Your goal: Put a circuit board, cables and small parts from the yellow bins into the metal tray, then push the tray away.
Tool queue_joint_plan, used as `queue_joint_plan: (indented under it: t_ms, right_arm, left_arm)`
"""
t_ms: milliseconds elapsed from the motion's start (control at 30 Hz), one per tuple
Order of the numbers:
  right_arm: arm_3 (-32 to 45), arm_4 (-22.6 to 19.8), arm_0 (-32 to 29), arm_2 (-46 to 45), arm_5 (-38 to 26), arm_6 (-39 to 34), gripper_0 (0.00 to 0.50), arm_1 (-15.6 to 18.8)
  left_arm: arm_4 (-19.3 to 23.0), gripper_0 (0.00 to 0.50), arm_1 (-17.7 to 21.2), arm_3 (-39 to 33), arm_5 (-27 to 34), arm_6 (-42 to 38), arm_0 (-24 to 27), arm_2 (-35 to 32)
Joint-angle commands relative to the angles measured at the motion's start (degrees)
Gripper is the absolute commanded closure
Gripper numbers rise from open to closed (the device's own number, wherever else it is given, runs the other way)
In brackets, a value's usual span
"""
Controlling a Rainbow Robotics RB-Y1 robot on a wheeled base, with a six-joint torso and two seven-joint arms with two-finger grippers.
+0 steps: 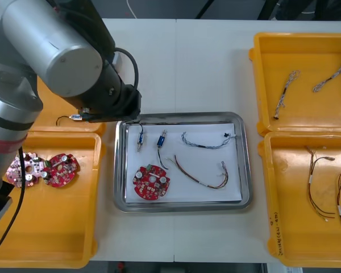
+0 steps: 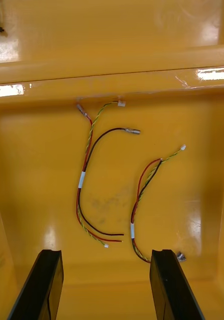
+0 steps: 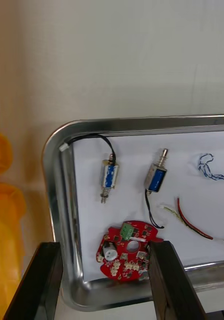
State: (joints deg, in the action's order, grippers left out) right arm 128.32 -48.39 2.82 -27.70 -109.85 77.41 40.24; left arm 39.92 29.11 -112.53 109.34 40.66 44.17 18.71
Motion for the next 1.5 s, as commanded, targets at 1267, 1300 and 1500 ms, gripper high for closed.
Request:
queue_joint_plan:
  t_ms: [1267,1300,1500]
  right_arm:
    - [1.6,-0.6,-0.8,0.8,-0.2,-2.2,0.0,-0.7]
    - [1.6,-0.6,-0.8,0.8,-0.2,-2.2,0.0,-0.7]
    - [1.6,-0.6,-0.8,0.8,-0.2,-2.2,0.0,-0.7]
  left_arm:
    - [11.9,0.0,22.4,0.9,0.7,23.9,-10.5,-29.2]
    - [11.9,0.0,22.6,0.8,0.7,23.9,-11.3,-29.6]
    - [11.9,0.0,22.7,-0.8,0.7,23.9,-15.3,-31.4]
